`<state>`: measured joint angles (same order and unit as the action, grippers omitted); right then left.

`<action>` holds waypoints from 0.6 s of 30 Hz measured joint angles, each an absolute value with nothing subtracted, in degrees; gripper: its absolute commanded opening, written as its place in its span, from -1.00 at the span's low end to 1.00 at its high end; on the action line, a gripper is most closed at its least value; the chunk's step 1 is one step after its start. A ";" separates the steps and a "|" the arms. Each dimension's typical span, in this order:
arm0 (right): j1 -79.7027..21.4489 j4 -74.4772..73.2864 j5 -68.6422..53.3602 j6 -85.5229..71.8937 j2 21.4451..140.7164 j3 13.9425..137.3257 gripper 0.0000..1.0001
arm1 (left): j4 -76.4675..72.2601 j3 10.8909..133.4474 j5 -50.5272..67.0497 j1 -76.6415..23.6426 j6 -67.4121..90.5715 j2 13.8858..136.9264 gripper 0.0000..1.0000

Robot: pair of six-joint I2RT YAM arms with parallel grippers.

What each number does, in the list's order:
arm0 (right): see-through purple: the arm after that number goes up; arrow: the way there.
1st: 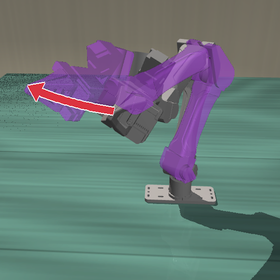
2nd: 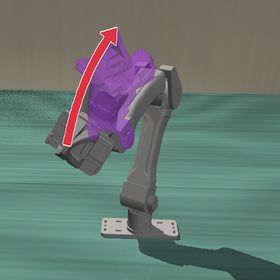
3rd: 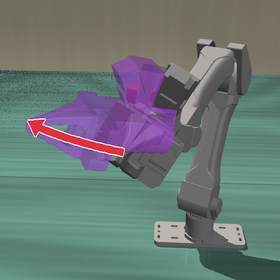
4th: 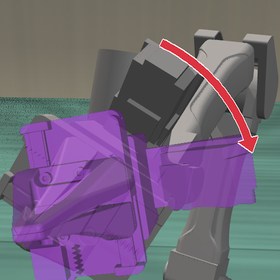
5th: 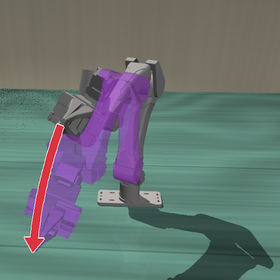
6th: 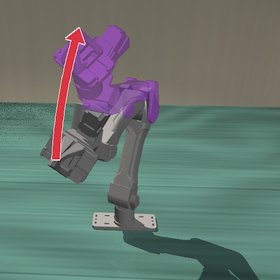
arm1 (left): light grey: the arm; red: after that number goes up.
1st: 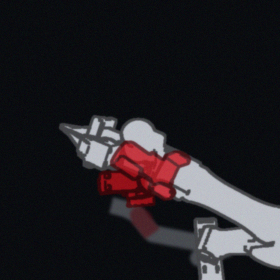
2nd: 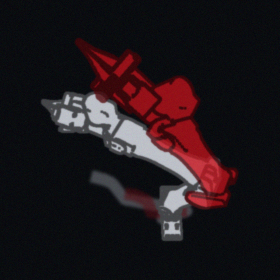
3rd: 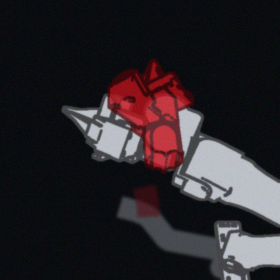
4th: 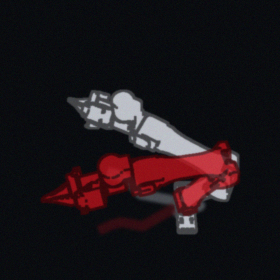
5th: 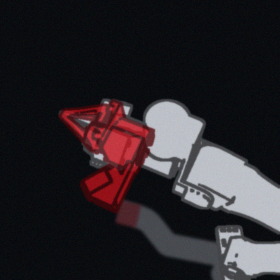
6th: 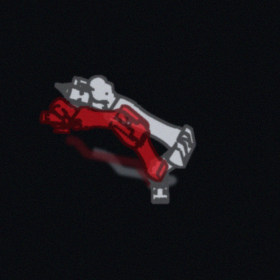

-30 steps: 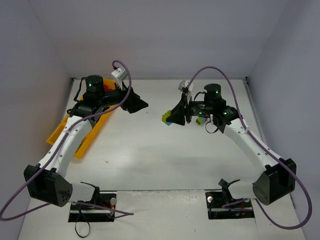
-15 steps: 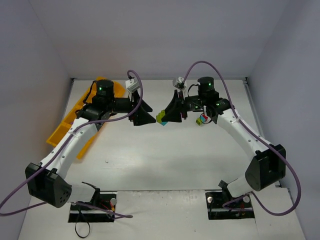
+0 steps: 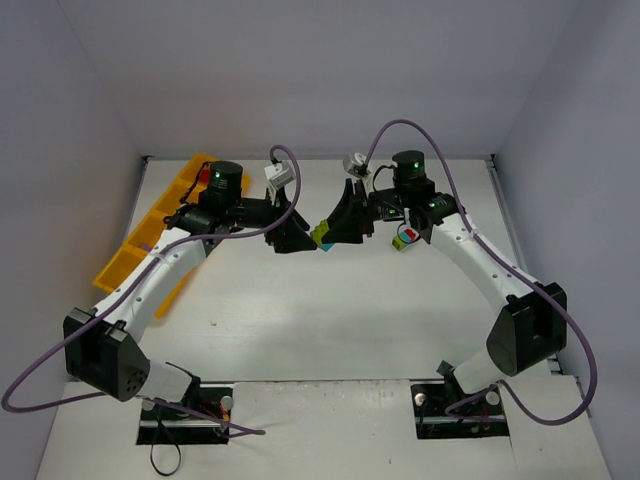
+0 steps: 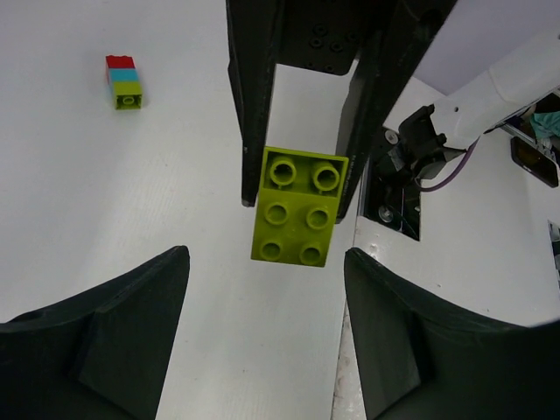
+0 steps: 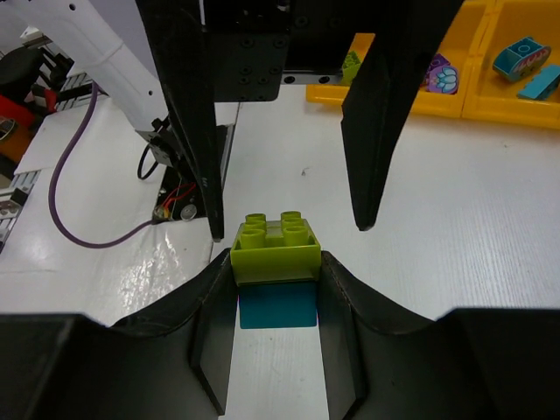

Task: Sort the legos into containers by color

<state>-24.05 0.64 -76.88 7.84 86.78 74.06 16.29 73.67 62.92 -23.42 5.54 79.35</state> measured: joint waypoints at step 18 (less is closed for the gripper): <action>-24.08 0.67 -77.06 8.23 87.11 74.06 -1.00 | 16.08 76.84 65.56 -23.99 4.36 83.42 -0.06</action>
<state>-24.08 0.67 -77.06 8.23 87.11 74.06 16.08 76.84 65.56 -23.99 4.36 83.42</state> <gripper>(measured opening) 0.333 0.495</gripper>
